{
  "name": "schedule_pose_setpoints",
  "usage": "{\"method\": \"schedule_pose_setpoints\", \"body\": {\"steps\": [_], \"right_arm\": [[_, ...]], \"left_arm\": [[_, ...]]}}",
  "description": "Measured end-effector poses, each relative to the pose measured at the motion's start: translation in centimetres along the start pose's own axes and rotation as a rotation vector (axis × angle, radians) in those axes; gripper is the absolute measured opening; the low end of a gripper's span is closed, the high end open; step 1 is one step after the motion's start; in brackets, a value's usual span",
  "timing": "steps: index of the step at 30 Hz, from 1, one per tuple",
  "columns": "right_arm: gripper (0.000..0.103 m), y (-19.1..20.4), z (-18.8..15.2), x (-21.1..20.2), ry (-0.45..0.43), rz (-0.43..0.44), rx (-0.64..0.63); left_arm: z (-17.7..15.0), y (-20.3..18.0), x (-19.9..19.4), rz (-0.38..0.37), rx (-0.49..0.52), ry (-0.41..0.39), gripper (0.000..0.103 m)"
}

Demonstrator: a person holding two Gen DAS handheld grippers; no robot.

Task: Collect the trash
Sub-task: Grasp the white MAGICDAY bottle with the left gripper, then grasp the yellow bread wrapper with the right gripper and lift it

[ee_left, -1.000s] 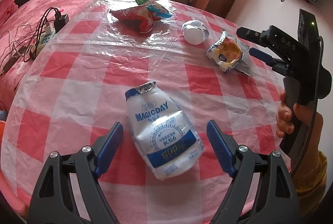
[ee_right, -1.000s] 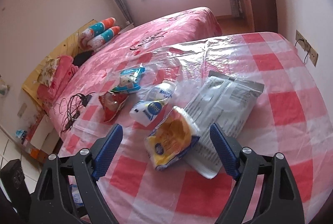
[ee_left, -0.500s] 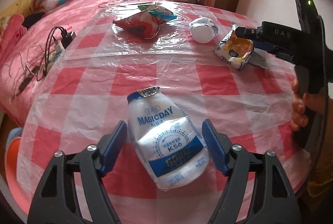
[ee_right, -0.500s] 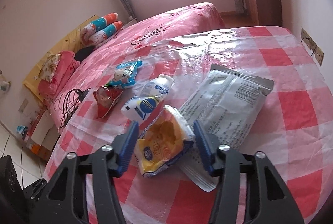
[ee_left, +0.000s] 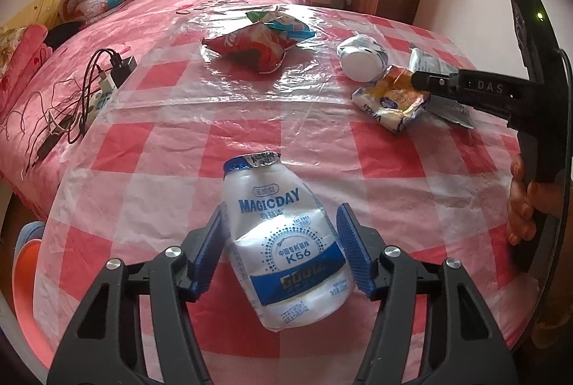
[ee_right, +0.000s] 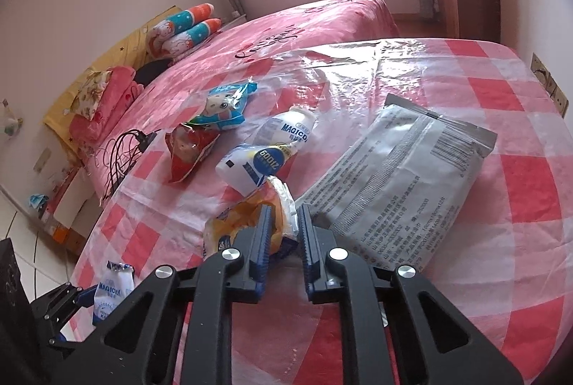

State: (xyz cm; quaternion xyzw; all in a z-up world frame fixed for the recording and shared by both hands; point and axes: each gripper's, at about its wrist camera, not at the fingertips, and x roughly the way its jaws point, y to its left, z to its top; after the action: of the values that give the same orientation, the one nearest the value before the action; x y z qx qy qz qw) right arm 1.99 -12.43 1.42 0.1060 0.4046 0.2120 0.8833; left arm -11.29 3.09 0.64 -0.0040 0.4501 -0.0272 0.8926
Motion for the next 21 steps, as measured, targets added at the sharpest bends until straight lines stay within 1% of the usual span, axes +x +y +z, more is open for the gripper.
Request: {"method": "schedule_pose_setpoints", "body": {"steps": [4, 8, 10, 12, 14, 16, 17, 20, 21], "right_arm": [[0.013, 0.8, -0.4, 0.1, 0.023, 0.029, -0.031], [0.013, 2.6, -1.2, 0.6, 0.083, 0.093, -0.108], [0.015, 3.5, -1.5, 0.7, 0.099, 0.115, -0.141], [0.03, 4.2, -1.9, 0.9, 0.115, 0.128, -0.159], [0.071, 4.7, -2.0, 0.8, 0.11, 0.119, -0.18], [0.086, 5.3, -2.1, 0.5, 0.092, 0.135, -0.203], [0.09, 5.7, -2.2, 0.5, 0.094, 0.149, -0.218], [0.092, 7.2, -2.5, 1.4, 0.135, 0.154, -0.27], [0.092, 7.7, -2.6, 1.8, 0.154, 0.143, -0.288]], "left_arm": [[0.0, 0.4, -0.1, -0.007, -0.01, -0.005, 0.061], [-0.1, 1.1, -0.2, -0.013, -0.03, -0.011, 0.06], [-0.2, 1.7, -0.3, -0.015, -0.041, -0.014, 0.06], [-0.3, 2.3, -0.5, -0.018, -0.056, -0.019, 0.06], [-0.4, 2.9, -0.6, -0.02, -0.067, -0.025, 0.06], [-0.5, 3.4, -0.6, -0.023, -0.074, -0.029, 0.059], [-0.5, 3.7, -0.7, -0.026, -0.079, -0.032, 0.059], [-0.8, 4.5, -0.9, -0.031, -0.095, -0.045, 0.059], [-0.8, 4.8, -0.9, -0.033, -0.098, -0.049, 0.059]]}}
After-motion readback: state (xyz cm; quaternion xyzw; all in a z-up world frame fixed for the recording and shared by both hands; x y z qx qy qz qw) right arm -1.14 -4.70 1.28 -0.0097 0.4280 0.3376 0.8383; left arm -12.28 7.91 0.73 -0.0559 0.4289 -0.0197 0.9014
